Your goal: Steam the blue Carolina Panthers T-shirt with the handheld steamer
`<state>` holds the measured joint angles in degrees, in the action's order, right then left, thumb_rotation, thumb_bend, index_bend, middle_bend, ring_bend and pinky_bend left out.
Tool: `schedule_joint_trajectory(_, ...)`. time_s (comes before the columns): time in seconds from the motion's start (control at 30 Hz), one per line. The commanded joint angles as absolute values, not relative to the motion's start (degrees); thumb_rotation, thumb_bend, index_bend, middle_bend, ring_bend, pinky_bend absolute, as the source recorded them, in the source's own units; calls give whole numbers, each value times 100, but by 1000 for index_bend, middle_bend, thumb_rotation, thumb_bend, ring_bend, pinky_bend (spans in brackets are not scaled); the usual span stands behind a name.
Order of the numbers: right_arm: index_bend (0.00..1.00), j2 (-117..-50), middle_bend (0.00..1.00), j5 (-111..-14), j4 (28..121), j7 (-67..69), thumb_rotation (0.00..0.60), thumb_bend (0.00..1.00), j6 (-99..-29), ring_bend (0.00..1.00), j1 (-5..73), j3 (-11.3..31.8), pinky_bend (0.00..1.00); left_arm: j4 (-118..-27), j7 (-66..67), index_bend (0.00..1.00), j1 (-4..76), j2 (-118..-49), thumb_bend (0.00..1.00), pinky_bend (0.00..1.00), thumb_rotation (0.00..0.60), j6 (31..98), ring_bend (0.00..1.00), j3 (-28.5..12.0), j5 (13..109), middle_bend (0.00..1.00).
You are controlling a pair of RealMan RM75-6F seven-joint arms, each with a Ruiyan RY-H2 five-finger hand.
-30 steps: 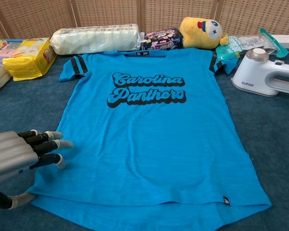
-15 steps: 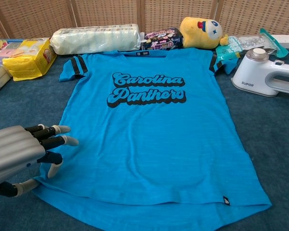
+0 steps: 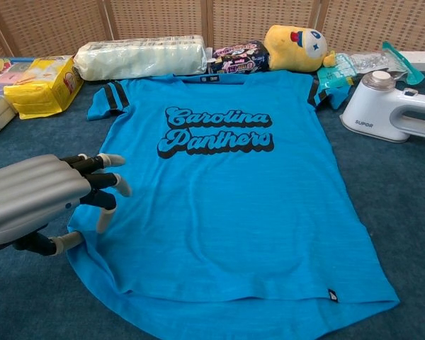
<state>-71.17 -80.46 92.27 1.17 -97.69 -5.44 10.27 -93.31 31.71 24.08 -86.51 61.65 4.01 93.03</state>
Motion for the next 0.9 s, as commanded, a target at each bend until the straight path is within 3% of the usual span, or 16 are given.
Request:
schedule_joint_trajectory(0.03, 550, -7124, 478, -8044, 9219, 119, 600, 306, -9757, 472, -535, 1028, 434, -9313, 3114, 516, 2446, -8679, 382, 158, 598, 6139, 118, 385, 9278, 298)
schedule_joint_trajectory(0.13, 550, -7131, 479, -8045, 9211, 123, 600, 307, -9743, 473, -525, 1032, 433, -9308, 3070, 522, 2472, -8670, 389, 173, 599, 6068, 290, 428, 9242, 393)
schedule_joint_trajectory(0.2, 550, -7134, 479, -8045, 9212, 123, 600, 306, -9729, 473, -513, 1037, 433, -9321, 3065, 534, 2477, -8642, 392, 179, 600, 6033, 351, 461, 9209, 424)
schedule_joint_trajectory(0.67, 550, -7148, 480, -8090, 9248, 58, 600, 306, -9651, 474, -432, 1036, 433, -9352, 2990, 631, 2447, -8518, 415, 226, 600, 6166, 422, 558, 9255, 514)
schedule_joint_trajectory(0.9, 550, -7143, 481, -8101, 9261, 52, 600, 307, -9664, 474, -432, 1031, 433, -9361, 3232, 642, 2485, -8503, 416, 228, 600, 6010, 410, 630, 9199, 521)
